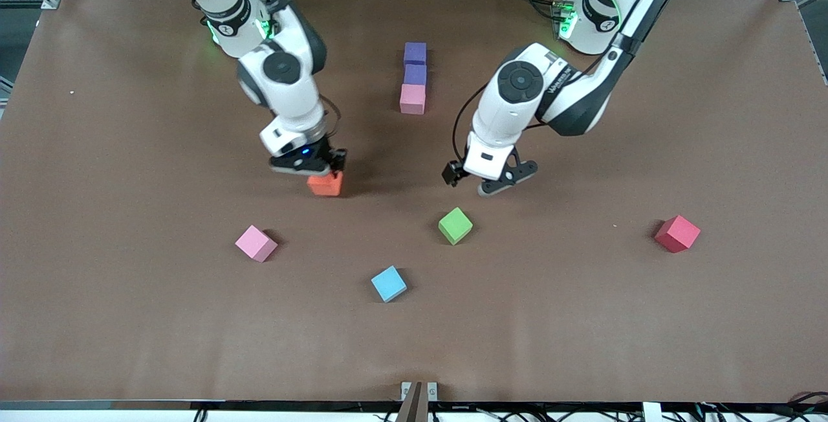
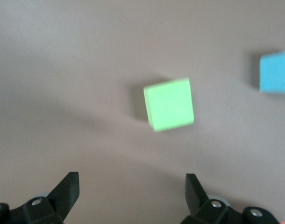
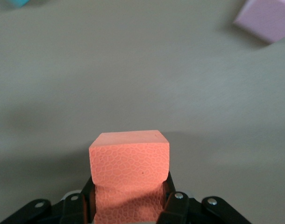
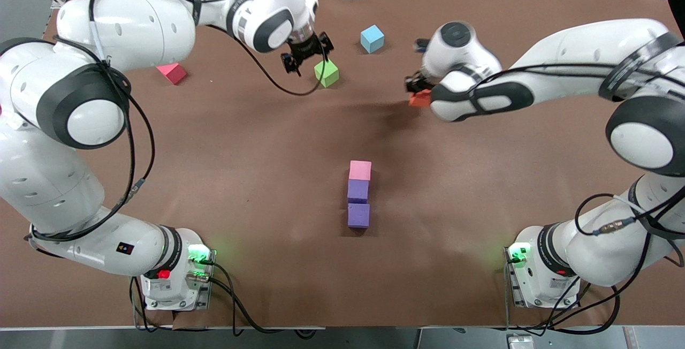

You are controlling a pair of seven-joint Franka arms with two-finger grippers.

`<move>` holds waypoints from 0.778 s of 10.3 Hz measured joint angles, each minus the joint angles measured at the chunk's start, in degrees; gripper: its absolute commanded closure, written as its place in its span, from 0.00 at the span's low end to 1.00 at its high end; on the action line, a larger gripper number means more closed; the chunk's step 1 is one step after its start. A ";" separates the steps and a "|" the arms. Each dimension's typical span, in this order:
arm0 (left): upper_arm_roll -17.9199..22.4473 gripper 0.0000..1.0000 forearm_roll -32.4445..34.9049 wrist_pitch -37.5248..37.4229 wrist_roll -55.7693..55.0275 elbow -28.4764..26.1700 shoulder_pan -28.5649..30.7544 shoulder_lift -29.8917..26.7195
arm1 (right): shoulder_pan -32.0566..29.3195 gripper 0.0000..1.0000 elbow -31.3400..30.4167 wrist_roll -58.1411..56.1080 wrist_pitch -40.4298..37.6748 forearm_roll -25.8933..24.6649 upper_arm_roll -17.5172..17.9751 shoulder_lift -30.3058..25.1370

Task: Arrange blocks into number 1
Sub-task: 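Place the orange cube below pink with the right gripper while the left grasps green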

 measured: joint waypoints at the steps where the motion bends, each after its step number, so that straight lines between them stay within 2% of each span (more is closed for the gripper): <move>1: 1.99 0.00 -0.36 -0.08 0.00 1.31 -0.33 0.62 | 4.05 0.54 1.69 1.62 -1.76 0.07 -0.26 0.96; 3: 5.27 0.00 -0.55 -0.11 0.00 4.68 -2.07 4.73 | 10.52 0.54 6.14 4.02 -3.28 0.06 -0.59 4.86; 6: 11.56 0.00 -2.34 -0.04 -0.04 10.96 -8.41 12.86 | 16.51 0.54 10.11 9.12 -3.37 0.07 -0.72 9.90; 8: 12.39 0.00 -3.50 -0.08 -0.04 13.40 -9.66 15.44 | 19.41 0.54 10.65 12.99 -3.41 0.10 -0.67 10.40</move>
